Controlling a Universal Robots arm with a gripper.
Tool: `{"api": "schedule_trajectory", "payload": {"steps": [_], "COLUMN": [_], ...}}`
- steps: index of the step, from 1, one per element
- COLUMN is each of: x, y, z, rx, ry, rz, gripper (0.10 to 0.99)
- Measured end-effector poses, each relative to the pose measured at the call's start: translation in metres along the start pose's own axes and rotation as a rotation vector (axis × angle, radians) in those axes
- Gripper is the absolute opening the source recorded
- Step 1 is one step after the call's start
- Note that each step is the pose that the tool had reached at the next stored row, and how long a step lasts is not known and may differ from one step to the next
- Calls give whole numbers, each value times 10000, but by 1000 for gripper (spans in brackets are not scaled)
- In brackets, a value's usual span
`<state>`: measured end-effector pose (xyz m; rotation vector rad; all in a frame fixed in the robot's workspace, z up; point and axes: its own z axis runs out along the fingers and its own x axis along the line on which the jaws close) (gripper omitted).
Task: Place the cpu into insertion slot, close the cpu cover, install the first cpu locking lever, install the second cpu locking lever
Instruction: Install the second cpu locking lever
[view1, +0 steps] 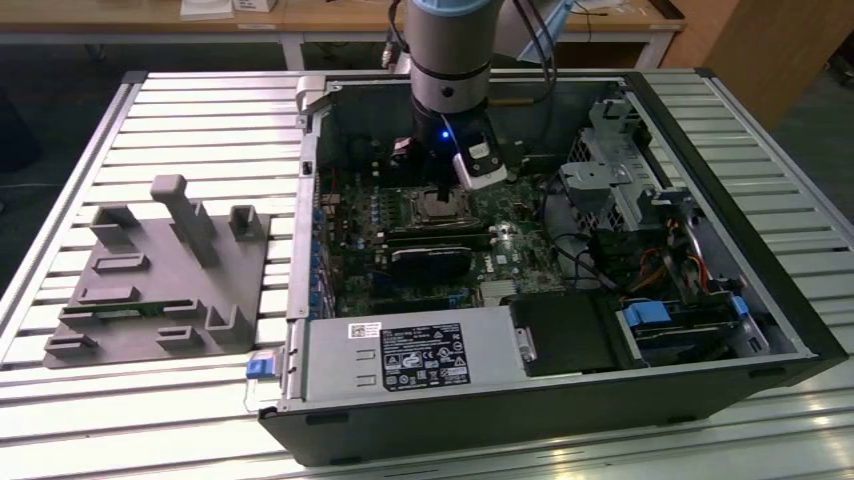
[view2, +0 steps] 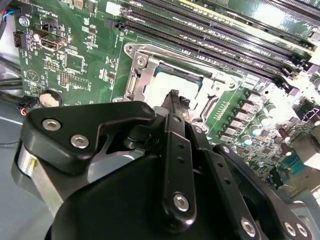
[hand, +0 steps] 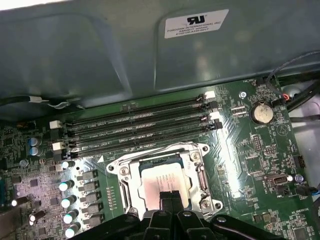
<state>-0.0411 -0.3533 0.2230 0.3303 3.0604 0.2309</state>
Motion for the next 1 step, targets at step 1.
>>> {"api": "schedule_trajectory", "payload": {"steps": [1], "x": [0], "y": [0], "z": [0], "rx": [0], "ry": [0], "rz": [0], "gripper": [106]}}
